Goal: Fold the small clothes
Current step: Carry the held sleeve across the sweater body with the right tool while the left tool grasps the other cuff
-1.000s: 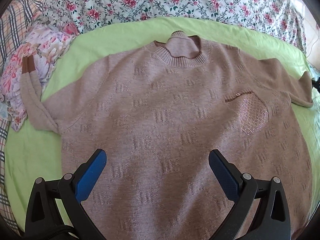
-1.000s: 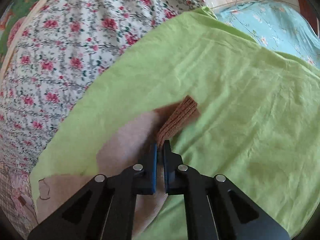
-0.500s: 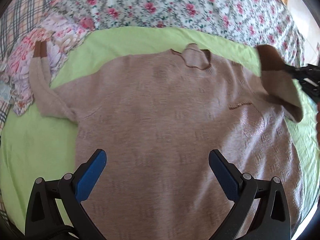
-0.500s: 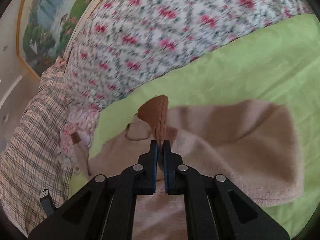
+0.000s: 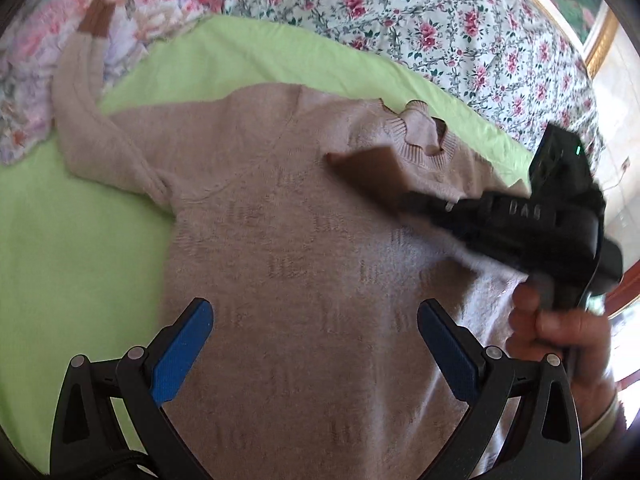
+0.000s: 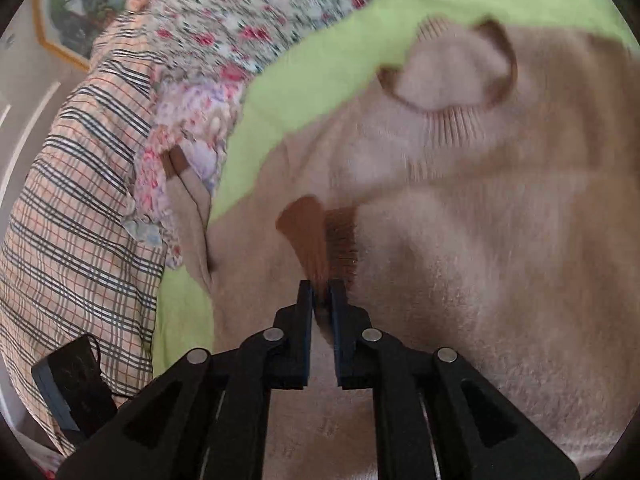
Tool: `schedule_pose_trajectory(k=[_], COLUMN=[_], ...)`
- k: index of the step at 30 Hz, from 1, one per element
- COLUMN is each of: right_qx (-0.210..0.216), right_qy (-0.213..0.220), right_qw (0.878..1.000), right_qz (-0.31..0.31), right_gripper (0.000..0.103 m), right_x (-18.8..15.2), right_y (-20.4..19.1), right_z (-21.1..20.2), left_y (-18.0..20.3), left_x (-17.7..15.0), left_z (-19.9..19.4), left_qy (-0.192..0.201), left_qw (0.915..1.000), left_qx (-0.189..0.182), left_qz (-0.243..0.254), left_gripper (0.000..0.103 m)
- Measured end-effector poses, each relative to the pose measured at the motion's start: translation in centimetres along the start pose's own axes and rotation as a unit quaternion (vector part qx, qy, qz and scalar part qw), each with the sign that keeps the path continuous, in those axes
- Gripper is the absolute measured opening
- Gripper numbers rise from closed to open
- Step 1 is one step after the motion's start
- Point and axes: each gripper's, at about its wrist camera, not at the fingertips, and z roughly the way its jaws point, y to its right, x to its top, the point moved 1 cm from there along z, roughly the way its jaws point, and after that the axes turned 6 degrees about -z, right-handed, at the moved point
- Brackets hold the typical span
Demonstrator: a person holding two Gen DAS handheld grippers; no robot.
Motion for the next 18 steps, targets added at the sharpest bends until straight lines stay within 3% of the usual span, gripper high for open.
schedule_pose_trajectory(k=[1,3,7,11,13,14,15,16,18], right_qx=[0.008,0.003,-0.031,-0.061,-0.074,-0.082,-0.092,-0.104,-0.128], right_qy=[0.006,0.027,0.07,0.11,0.131,0.142,0.151,0.16,0.174], right_qw=[1.0,1.0,0.997,0.992,0.988,0.985,0.983,0.98,0.974], right_qz=[0.006,0.012,0.012,0.027,0.039,0.046,0.052,0.056,0.062], right_gripper=[0.026,0.032,0.032,0.032,0.032,0.032,0.032,0.032,0.032], right_x=[-0.1,-0.2,-0.1,-0.7,-1.5,-1.9,-2.2,-2.4,-2.7], right_y=[0.2,0.9,1.5,2.5,3.3,3.8,4.3,4.8,5.8], right_z=[-0.5,-2.4,-7.1,-12.1,-14.2,-15.4,-16.5,-17.5,-19.4], left_y=[0.0,0.3,2.0,3.5,4.4,4.8,5.0,5.2,5.6], left_x=[0.5,1.3,3.7,5.8,6.6,6.8,7.0,7.2,7.3], left_z=[0.7,1.7,5.7,9.3,10.0,10.4,10.7,10.3,7.1], left_qy=[-0.009,-0.019,-0.051,-0.062,-0.05,-0.053,-0.061,-0.055,0.004], left_qw=[0.9998,0.9989,0.9934,0.9912,0.9926,0.9923,0.9916,0.9919,0.9941], left_qx=[-0.016,-0.041,-0.097,-0.109,-0.107,-0.111,-0.114,-0.114,-0.107], left_qz=[-0.006,-0.016,-0.033,-0.042,-0.026,-0.016,-0.013,-0.01,0.016], left_gripper=[0.102,0.102,0.102,0.097,0.063,0.017,0.003,0.006,0.006])
